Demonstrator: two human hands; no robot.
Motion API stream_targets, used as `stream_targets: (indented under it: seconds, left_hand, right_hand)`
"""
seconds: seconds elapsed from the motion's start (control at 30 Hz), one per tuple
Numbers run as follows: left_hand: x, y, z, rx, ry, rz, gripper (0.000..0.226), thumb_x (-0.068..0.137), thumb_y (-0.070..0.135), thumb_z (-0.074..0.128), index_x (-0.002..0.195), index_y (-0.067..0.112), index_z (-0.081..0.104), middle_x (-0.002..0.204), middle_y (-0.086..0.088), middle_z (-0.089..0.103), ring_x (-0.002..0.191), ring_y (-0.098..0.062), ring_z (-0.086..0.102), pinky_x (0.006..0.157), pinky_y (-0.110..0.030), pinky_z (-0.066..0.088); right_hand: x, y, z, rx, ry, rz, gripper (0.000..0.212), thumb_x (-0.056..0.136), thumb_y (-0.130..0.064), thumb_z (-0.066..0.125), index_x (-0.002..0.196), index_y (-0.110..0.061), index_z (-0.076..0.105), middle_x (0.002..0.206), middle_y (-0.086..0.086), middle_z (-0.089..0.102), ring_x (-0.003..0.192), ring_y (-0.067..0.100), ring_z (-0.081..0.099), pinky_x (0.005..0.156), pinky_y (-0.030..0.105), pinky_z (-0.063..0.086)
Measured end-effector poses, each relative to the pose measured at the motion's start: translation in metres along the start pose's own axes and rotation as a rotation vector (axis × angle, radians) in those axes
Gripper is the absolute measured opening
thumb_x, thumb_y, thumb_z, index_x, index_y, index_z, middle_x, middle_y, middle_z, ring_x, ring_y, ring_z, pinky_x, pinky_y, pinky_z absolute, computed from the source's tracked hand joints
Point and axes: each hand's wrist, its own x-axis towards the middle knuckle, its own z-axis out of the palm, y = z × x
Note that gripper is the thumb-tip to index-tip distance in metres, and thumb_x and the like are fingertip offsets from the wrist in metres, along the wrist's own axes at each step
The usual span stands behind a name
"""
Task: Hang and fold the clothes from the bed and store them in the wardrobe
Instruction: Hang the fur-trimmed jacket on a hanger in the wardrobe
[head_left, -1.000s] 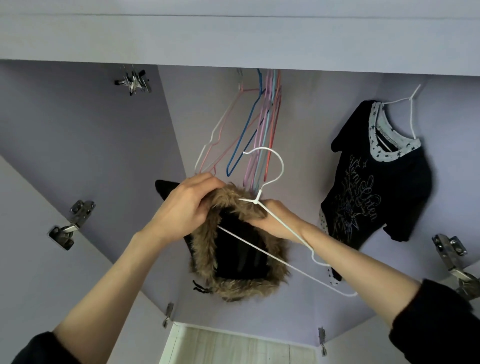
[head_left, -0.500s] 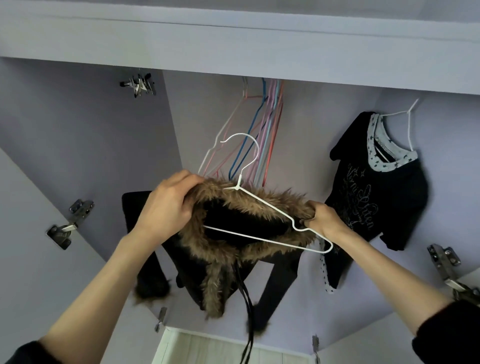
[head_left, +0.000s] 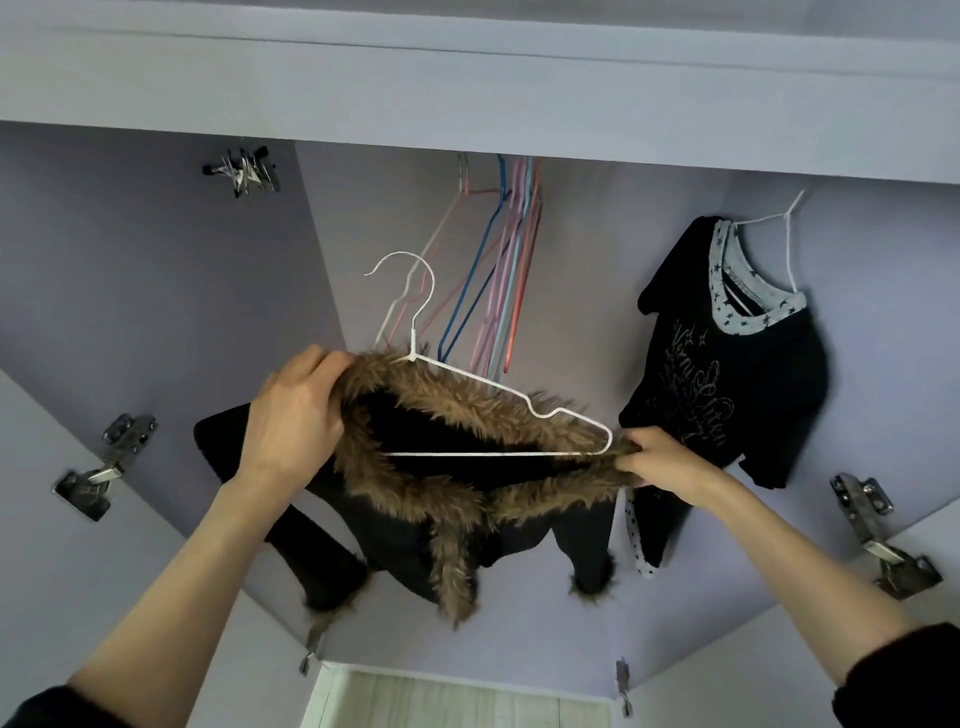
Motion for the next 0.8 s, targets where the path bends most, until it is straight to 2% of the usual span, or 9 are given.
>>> stream_targets:
  seconds: [0.1, 0.23, 0.3, 0.37, 0.43, 0.57, 0.67, 0.73, 0.8]
  left_hand:
    - [-0.004, -0.002, 0.004, 0.064, 0.014, 0.038, 0.028, 0.075, -0.014, 0.059, 0.098, 0.001, 0.064, 0.086, -0.018, 0.058, 0.066, -0.040, 0.056, 0.060, -0.043, 0.046]
    - [-0.008, -0.005, 0.009, 0.121, 0.058, 0.090, 0.032, 0.068, -0.019, 0.062, 0.093, 0.000, 0.063, 0.083, -0.018, 0.058, 0.064, -0.037, 0.055, 0.059, -0.041, 0.044]
    - [-0.008, -0.005, 0.010, 0.146, 0.080, 0.072, 0.034, 0.065, -0.021, 0.063, 0.092, 0.000, 0.063, 0.081, -0.018, 0.057, 0.065, -0.037, 0.055, 0.059, -0.041, 0.045]
    - [-0.008, -0.003, 0.011, 0.156, 0.098, 0.022, 0.036, 0.063, -0.021, 0.063, 0.092, -0.001, 0.063, 0.081, -0.020, 0.057, 0.067, -0.038, 0.056, 0.060, -0.044, 0.045]
    - [-0.009, -0.002, 0.012, 0.156, 0.095, 0.015, 0.036, 0.062, -0.022, 0.063, 0.092, -0.001, 0.063, 0.081, -0.020, 0.057, 0.067, -0.039, 0.056, 0.060, -0.045, 0.045]
    - [-0.018, 0.001, 0.014, 0.136, 0.068, 0.082, 0.038, 0.058, -0.024, 0.065, 0.089, -0.002, 0.062, 0.078, -0.019, 0.055, 0.062, -0.037, 0.055, 0.054, -0.039, 0.044]
    - [-0.022, 0.002, 0.016, 0.113, 0.062, 0.074, 0.035, 0.060, -0.022, 0.065, 0.087, -0.001, 0.061, 0.078, -0.018, 0.055, 0.060, -0.036, 0.054, 0.052, -0.036, 0.042]
    - [-0.024, 0.001, 0.019, 0.103, 0.058, 0.083, 0.035, 0.061, -0.023, 0.065, 0.087, 0.000, 0.061, 0.079, -0.018, 0.056, 0.060, -0.035, 0.053, 0.053, -0.036, 0.041]
    - [-0.027, 0.000, 0.022, 0.100, 0.055, 0.118, 0.036, 0.060, -0.025, 0.065, 0.087, 0.000, 0.061, 0.079, -0.018, 0.056, 0.060, -0.035, 0.054, 0.053, -0.036, 0.041]
  right_hand:
    - [-0.002, -0.002, -0.004, 0.099, 0.030, 0.049, 0.022, 0.091, 0.001, 0.048, 0.107, 0.008, 0.061, 0.086, 0.014, 0.055, 0.076, 0.020, 0.052, 0.065, 0.029, 0.041]
    - [-0.004, -0.006, -0.004, 0.121, 0.080, 0.067, 0.018, 0.093, -0.010, 0.049, 0.101, -0.012, 0.065, 0.094, 0.004, 0.061, 0.085, 0.014, 0.053, 0.060, 0.025, 0.043]
    - [-0.006, -0.006, -0.003, 0.071, 0.048, 0.050, 0.021, 0.093, -0.008, 0.048, 0.106, -0.010, 0.064, 0.094, 0.004, 0.061, 0.082, 0.013, 0.052, 0.057, 0.024, 0.042]
    - [-0.009, -0.007, 0.000, -0.006, -0.034, 0.031, 0.022, 0.092, -0.008, 0.051, 0.109, -0.011, 0.063, 0.091, 0.005, 0.060, 0.079, 0.013, 0.054, 0.059, 0.023, 0.044]
    - [-0.012, -0.007, 0.005, 0.012, -0.068, 0.042, 0.019, 0.090, -0.012, 0.055, 0.105, -0.019, 0.064, 0.089, 0.001, 0.063, 0.082, 0.013, 0.057, 0.067, 0.025, 0.047]
    - [-0.011, -0.002, 0.009, 0.302, 0.006, 0.177, 0.016, 0.090, -0.017, 0.054, 0.102, -0.020, 0.064, 0.087, 0.002, 0.064, 0.083, 0.016, 0.057, 0.068, 0.028, 0.047]
    - [-0.008, 0.000, 0.008, 0.624, 0.035, 0.322, 0.010, 0.090, -0.015, 0.049, 0.084, -0.017, 0.058, 0.072, 0.001, 0.056, 0.070, 0.015, 0.051, 0.063, 0.027, 0.042]
    - [-0.007, 0.000, 0.002, 0.701, 0.044, 0.370, 0.018, 0.087, -0.015, 0.049, 0.071, -0.018, 0.055, 0.057, -0.002, 0.056, 0.063, 0.014, 0.049, 0.058, 0.026, 0.039]
    - [-0.005, -0.002, -0.003, 0.715, 0.052, 0.386, 0.022, 0.087, -0.015, 0.048, 0.065, -0.018, 0.055, 0.052, -0.004, 0.056, 0.060, 0.014, 0.048, 0.056, 0.024, 0.034]
